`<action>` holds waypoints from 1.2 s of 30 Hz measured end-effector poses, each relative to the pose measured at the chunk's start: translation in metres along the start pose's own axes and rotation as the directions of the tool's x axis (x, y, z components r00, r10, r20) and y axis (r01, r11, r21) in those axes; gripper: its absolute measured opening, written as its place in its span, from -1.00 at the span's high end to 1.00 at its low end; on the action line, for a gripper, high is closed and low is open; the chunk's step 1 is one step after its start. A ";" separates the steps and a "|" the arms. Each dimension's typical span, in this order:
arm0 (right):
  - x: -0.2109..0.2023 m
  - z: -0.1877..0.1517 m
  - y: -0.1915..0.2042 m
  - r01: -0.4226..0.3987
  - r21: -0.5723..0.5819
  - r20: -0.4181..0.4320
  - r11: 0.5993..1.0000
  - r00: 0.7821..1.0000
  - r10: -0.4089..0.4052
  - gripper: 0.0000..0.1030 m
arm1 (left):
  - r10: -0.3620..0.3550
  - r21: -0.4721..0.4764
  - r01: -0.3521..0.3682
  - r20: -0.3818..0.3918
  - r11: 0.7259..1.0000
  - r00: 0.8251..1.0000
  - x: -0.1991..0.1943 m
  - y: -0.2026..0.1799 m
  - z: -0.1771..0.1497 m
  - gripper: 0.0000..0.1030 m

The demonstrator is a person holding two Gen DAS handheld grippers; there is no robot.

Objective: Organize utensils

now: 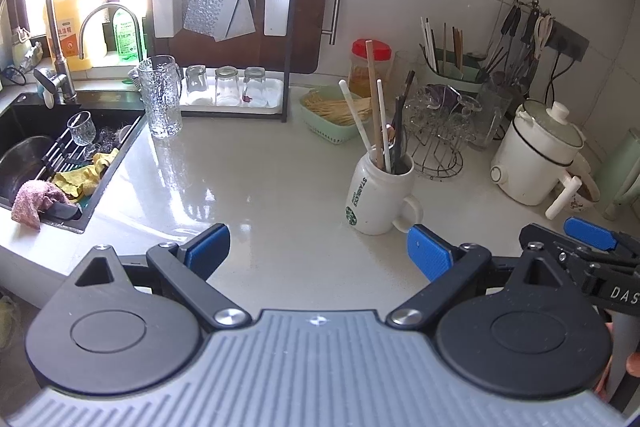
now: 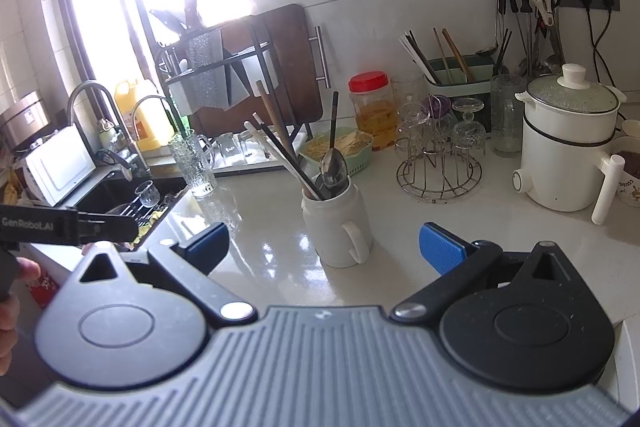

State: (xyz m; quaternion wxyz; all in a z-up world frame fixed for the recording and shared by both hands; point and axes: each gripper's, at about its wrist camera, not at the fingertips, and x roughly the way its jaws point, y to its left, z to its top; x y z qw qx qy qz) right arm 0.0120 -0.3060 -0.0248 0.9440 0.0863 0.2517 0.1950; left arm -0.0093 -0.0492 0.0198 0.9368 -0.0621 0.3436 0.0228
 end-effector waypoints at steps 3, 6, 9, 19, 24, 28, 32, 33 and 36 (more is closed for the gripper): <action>0.001 0.000 0.003 0.002 -0.009 0.001 1.000 1.000 -0.002 -1.00 | -0.005 0.000 0.005 0.000 1.000 1.000 0.002 0.000 0.003 -0.89; 0.001 0.000 0.004 0.011 -0.007 -0.001 1.000 1.000 -0.011 -1.00 | -0.026 -0.015 0.026 -0.009 1.000 1.000 0.004 0.002 0.004 -0.89; 0.000 0.000 0.005 0.013 -0.006 0.007 1.000 1.000 -0.013 -1.00 | -0.009 -0.001 0.009 -0.015 1.000 1.000 0.005 0.002 0.003 -0.89; -0.001 -0.004 0.002 0.043 0.003 0.003 0.999 0.999 -0.043 -1.00 | -0.010 -0.008 0.010 -0.023 1.000 1.000 0.006 0.006 0.003 -0.89; -0.002 -0.005 0.001 0.053 0.009 0.002 0.999 0.999 -0.053 -1.00 | -0.005 0.008 0.006 -0.034 1.000 0.999 0.009 0.003 0.001 -0.89; -0.002 -0.007 0.003 0.051 0.009 -0.001 0.999 0.999 -0.051 -1.00 | -0.009 0.019 0.010 -0.033 1.000 0.999 0.008 0.003 0.001 -0.89; -0.002 -0.007 0.004 0.048 0.006 0.003 0.999 0.999 -0.048 -1.00 | -0.012 0.017 0.013 -0.030 1.000 0.999 0.007 0.003 0.002 -0.89; -0.002 -0.006 0.004 0.048 0.006 0.003 0.999 0.999 -0.048 -1.00 | -0.011 0.017 0.011 -0.028 1.000 1.000 0.007 0.002 0.002 -0.89; -0.002 -0.005 0.004 0.052 0.003 0.007 0.999 0.999 -0.052 -1.00 | -0.008 0.018 0.008 -0.027 1.000 1.000 0.007 0.002 0.002 -0.90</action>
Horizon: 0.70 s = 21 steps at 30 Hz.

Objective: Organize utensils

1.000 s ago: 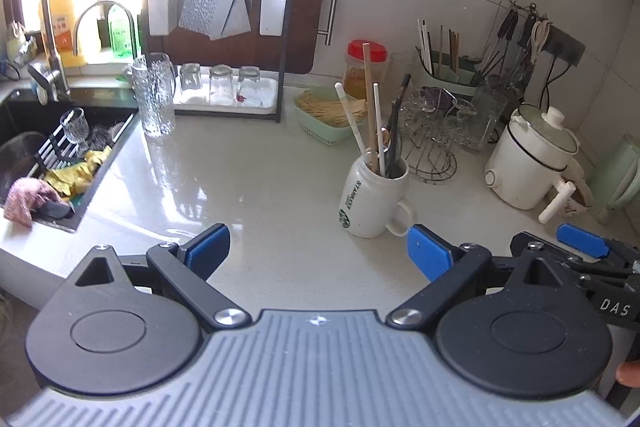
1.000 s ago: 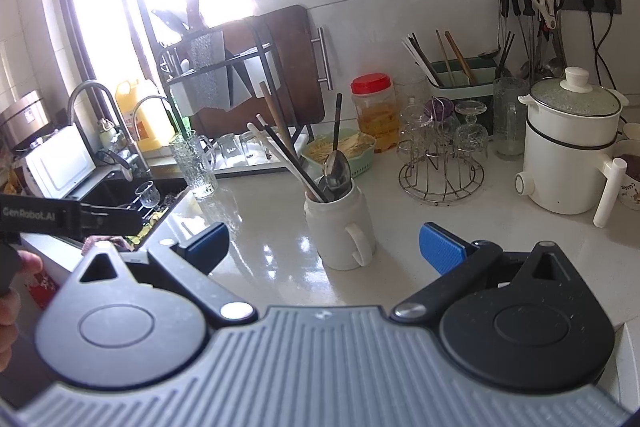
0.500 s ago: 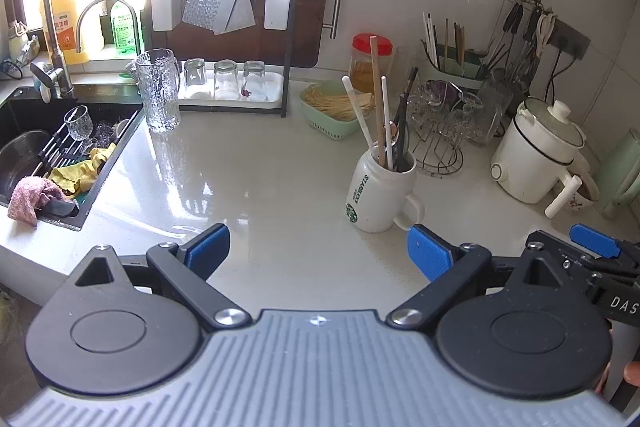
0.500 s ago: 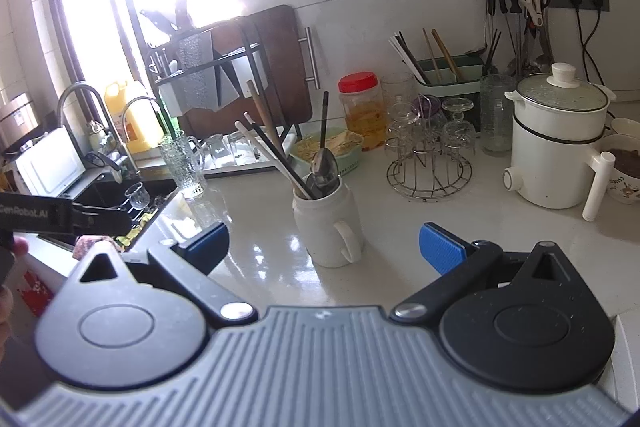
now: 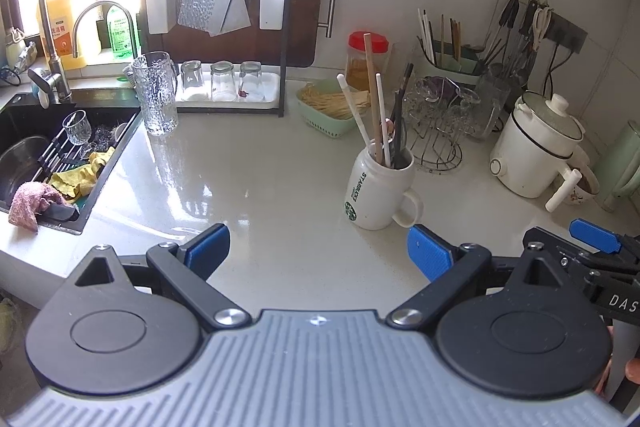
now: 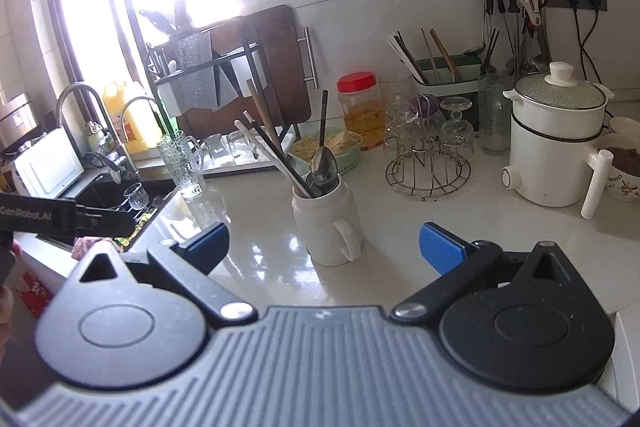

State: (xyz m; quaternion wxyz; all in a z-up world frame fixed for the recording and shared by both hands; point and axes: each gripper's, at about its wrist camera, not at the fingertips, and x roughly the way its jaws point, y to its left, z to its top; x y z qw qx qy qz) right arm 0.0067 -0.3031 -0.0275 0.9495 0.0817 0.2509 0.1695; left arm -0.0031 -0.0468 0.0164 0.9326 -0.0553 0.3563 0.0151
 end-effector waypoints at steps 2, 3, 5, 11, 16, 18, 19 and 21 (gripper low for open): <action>-0.001 0.000 0.000 0.001 0.000 0.001 1.000 1.000 -0.001 -1.00 | 0.002 -0.002 -0.002 -0.001 1.000 1.000 0.000 -0.001 -0.001 -0.90; -0.001 0.000 -0.001 0.001 0.000 0.002 1.000 1.000 -0.001 -1.00 | 0.004 -0.002 -0.004 -0.002 1.000 1.000 0.000 -0.001 -0.001 -0.90; -0.001 0.000 -0.001 0.001 0.002 0.000 1.000 1.000 -0.001 -1.00 | 0.006 0.000 -0.006 -0.003 1.000 1.000 0.000 -0.001 -0.001 -0.90; 0.000 -0.001 0.000 -0.006 0.000 -0.004 1.000 1.000 0.006 -1.00 | 0.006 -0.006 -0.006 0.000 1.000 1.000 -0.003 0.000 -0.001 -0.90; 0.000 0.000 0.002 -0.006 -0.006 -0.001 1.000 1.000 0.006 -1.00 | 0.012 -0.009 -0.012 0.001 1.000 1.000 -0.003 0.000 -0.002 -0.90; 0.001 0.000 0.002 -0.005 -0.003 -0.002 1.000 1.000 0.005 -1.00 | 0.011 -0.009 -0.011 -0.002 1.000 1.000 -0.003 0.001 -0.002 -0.90; 0.001 0.000 0.003 -0.005 -0.001 -0.003 1.000 1.000 0.005 -1.00 | 0.009 -0.008 -0.009 -0.006 1.000 1.000 -0.003 0.001 -0.001 -0.91; 0.001 -0.001 0.003 -0.006 -0.005 -0.002 1.000 1.000 0.006 -1.00 | 0.007 0.001 -0.007 -0.002 1.000 1.000 -0.003 0.000 0.000 -0.91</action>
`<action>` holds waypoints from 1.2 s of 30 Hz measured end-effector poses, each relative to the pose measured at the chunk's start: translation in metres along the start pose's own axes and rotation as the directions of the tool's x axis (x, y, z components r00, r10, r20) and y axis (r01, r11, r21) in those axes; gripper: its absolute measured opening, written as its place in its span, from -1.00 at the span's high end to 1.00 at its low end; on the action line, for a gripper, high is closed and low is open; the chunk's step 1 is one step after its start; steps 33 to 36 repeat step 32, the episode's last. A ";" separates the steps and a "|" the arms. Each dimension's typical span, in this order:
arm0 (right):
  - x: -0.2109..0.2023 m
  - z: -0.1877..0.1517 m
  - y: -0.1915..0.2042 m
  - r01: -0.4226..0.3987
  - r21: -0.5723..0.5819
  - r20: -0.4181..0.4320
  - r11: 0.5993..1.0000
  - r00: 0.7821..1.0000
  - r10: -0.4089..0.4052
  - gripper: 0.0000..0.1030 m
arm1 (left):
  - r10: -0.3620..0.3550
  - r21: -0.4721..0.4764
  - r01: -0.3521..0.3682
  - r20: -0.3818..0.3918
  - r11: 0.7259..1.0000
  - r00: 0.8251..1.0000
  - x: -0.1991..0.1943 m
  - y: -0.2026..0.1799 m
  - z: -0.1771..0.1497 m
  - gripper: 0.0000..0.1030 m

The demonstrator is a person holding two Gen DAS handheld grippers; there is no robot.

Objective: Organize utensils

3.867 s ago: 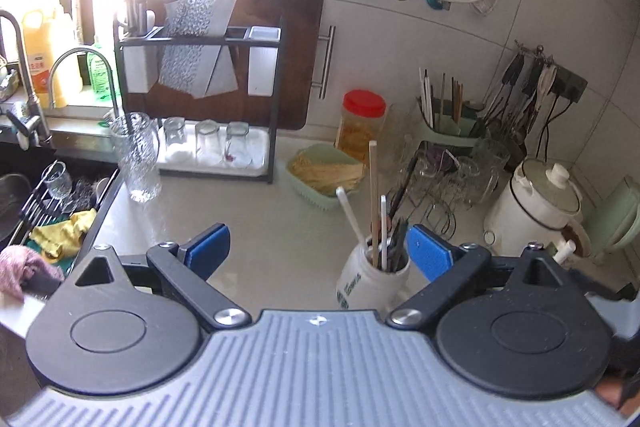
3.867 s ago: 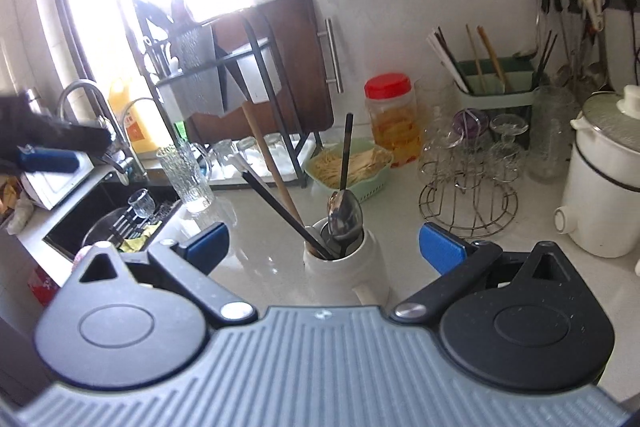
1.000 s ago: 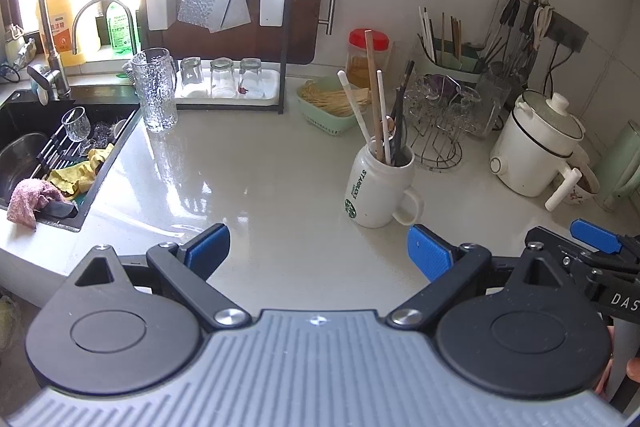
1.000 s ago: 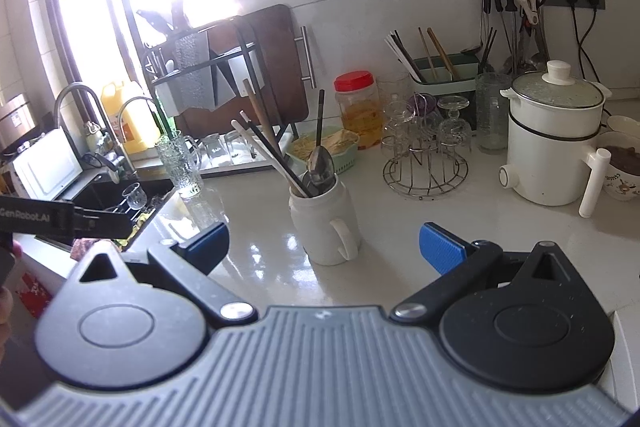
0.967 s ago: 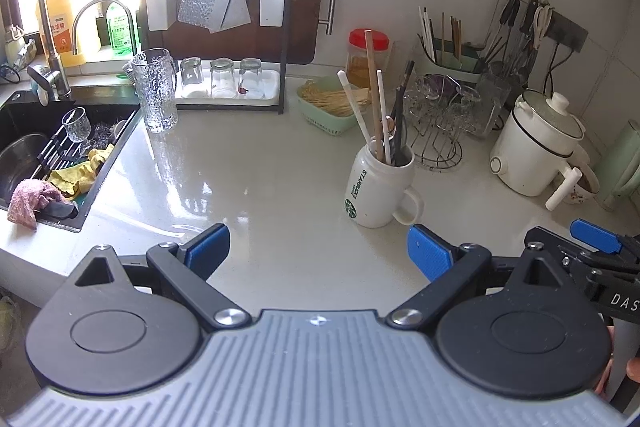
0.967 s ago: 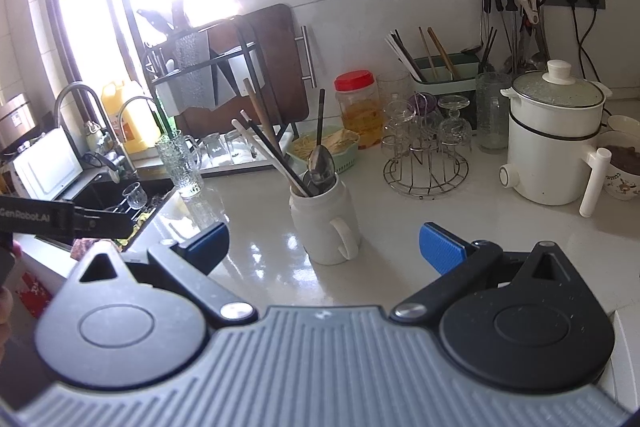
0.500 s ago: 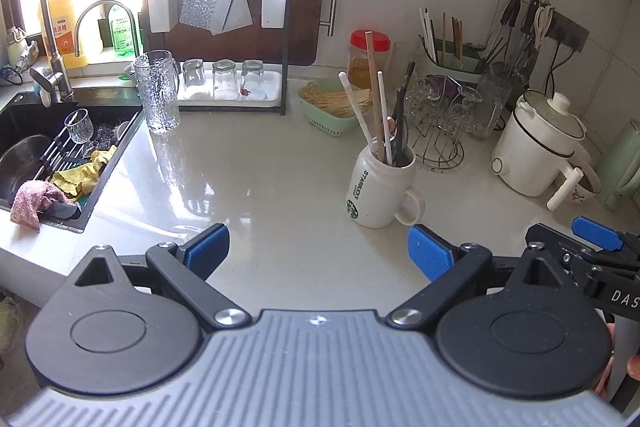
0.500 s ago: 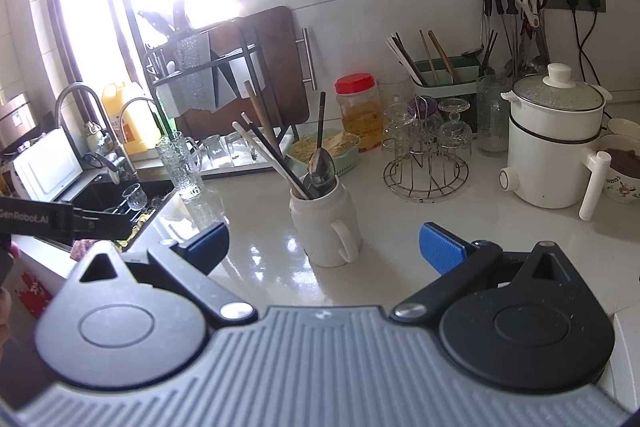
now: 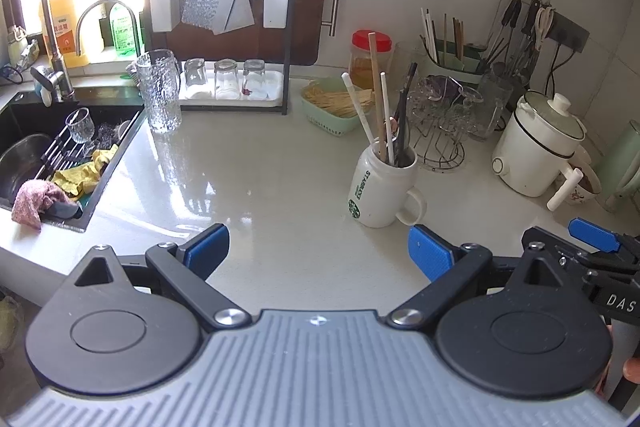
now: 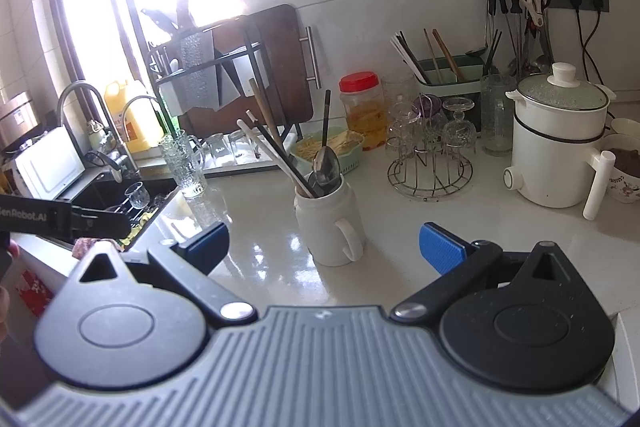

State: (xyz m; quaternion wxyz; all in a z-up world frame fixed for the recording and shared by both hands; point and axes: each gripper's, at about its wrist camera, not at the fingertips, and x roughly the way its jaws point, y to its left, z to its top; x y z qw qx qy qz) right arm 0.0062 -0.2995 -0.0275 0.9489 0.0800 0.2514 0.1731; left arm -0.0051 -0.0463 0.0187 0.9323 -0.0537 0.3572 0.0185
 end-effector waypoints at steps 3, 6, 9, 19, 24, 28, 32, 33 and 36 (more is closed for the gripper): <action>0.000 0.000 0.000 0.000 -0.002 0.000 1.000 1.000 0.000 -1.00 | -0.005 0.015 0.005 0.009 1.000 1.000 -0.002 -0.003 0.002 -0.91; 0.000 0.000 0.001 0.003 0.001 0.002 1.000 1.000 -0.003 -1.00 | -0.011 0.020 0.011 0.006 1.000 1.000 -0.002 -0.005 0.002 -0.91; -0.001 0.001 0.001 0.002 0.002 0.007 1.000 1.000 -0.002 -1.00 | -0.011 0.021 0.010 0.006 1.000 1.000 -0.002 -0.005 0.001 -0.91; -0.001 0.001 0.006 -0.003 -0.010 0.010 1.000 1.000 0.003 -1.00 | -0.004 0.012 0.004 0.011 1.000 1.000 -0.006 -0.001 -0.001 -0.91; 0.000 0.001 0.006 -0.004 -0.009 0.010 1.000 1.000 0.004 -1.00 | 0.001 0.002 -0.001 0.011 1.000 1.000 -0.009 0.001 -0.003 -0.91; 0.000 0.001 0.006 -0.003 -0.009 0.008 1.000 1.000 0.003 -1.00 | -0.002 0.008 0.001 0.011 1.000 1.000 -0.010 0.001 -0.003 -0.92; -0.001 0.000 0.004 -0.001 -0.004 0.004 1.000 1.000 0.001 -1.00 | -0.008 0.004 0.008 0.008 1.000 1.000 -0.009 0.000 -0.004 -0.92; -0.001 0.000 0.004 -0.001 -0.004 0.004 1.000 1.000 0.001 -1.00 | -0.008 0.004 0.008 0.008 1.000 1.000 -0.009 0.000 -0.004 -0.92; -0.001 0.000 0.004 -0.001 -0.004 0.004 1.000 1.000 0.001 -1.00 | -0.008 0.004 0.008 0.008 1.000 1.000 -0.009 0.000 -0.004 -0.92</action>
